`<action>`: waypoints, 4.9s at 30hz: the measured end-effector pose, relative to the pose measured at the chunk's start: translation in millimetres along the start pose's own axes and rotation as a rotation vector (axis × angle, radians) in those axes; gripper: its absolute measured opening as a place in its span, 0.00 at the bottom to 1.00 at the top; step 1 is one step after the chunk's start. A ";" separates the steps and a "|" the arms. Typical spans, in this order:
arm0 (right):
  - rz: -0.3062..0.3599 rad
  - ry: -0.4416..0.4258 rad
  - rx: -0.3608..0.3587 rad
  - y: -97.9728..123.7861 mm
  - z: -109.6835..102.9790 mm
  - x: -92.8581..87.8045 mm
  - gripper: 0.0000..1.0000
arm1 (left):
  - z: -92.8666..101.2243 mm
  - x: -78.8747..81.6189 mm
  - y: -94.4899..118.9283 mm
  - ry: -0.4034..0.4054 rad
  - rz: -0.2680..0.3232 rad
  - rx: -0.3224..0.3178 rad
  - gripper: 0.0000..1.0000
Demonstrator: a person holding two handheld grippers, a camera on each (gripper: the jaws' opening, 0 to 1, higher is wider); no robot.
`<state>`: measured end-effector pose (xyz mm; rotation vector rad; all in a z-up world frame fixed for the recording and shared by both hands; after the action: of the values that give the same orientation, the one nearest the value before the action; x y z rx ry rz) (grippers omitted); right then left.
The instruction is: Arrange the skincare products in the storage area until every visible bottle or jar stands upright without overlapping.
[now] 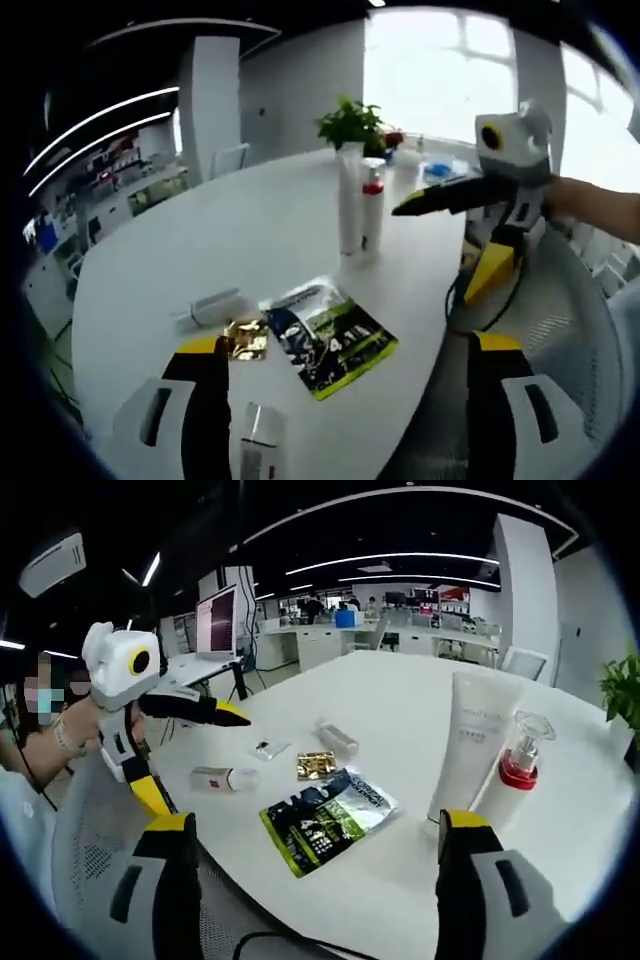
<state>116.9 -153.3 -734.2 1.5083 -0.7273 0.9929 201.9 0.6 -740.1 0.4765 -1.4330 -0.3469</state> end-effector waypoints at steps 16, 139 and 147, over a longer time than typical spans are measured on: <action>-0.055 0.006 0.041 -21.9 -17.1 2.3 1.00 | -25.5 -6.6 0.1 -0.006 -0.039 -0.032 0.96; -0.196 0.242 0.290 -92.8 -62.6 11.9 0.48 | -77.3 -74.2 14.3 0.161 -0.161 0.130 0.16; -0.162 0.164 0.294 -79.4 -59.4 7.9 0.38 | -70.4 -57.7 22.2 0.178 -0.102 0.141 0.17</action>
<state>178.2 -80.5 -763.0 1.6845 -0.3473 1.1191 264.0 56.0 -783.2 0.6798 -1.2674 -0.2782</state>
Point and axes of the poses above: the point that each gripper's makers call its tool centre point, and the gripper's own axes: y roughly backward along the fingers, z roughly to its right, x roughly out of its top, the point moved 6 cm from there along y, roughly backward along the fingers, and after that the axes turned 5 degrees about -x, right-handed, at the moved point
